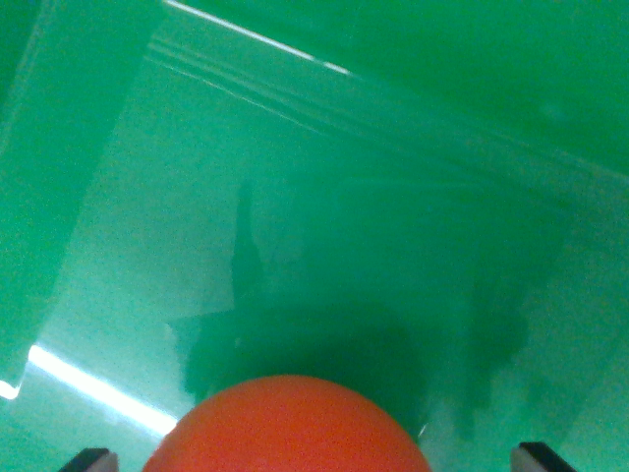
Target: Pick fruit
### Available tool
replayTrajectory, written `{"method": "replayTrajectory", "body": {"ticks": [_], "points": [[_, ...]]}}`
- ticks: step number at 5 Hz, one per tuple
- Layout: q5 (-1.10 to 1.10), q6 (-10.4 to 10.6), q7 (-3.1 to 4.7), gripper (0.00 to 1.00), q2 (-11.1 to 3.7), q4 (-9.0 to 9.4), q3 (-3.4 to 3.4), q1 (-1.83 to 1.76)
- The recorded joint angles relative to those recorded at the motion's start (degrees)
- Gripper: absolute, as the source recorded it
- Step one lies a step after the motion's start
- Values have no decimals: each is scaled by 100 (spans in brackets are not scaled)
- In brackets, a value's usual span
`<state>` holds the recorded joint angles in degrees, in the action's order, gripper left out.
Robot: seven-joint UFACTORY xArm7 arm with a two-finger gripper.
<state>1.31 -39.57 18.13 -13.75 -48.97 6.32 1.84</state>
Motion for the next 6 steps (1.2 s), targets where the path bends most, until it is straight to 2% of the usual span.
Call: {"method": "replayTrajectory", "body": {"ticks": [6], "points": [[-2, 150, 45, 0, -50, 98, 4, -10]]}}
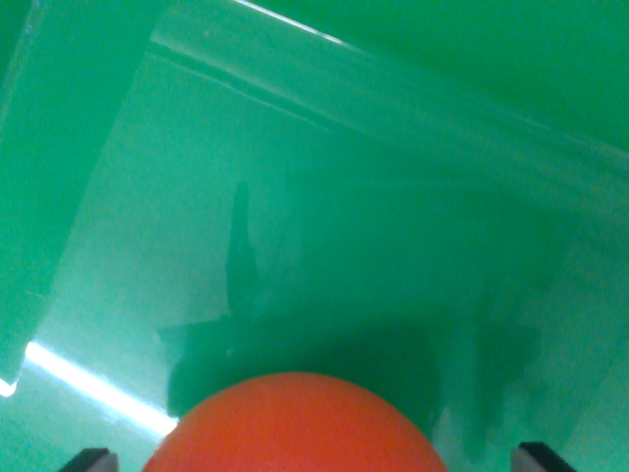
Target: Pick fruit
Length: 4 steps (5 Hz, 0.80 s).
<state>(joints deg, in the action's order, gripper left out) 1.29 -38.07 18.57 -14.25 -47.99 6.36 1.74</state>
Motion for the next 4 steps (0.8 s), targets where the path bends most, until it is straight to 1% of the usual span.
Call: {"method": "replayTrajectory", "body": {"ticks": [3, 4], "points": [[0, 0, 0, 0, 0, 0, 0, 0], [0, 0, 0, 100, 0, 0, 0, 0]]}}
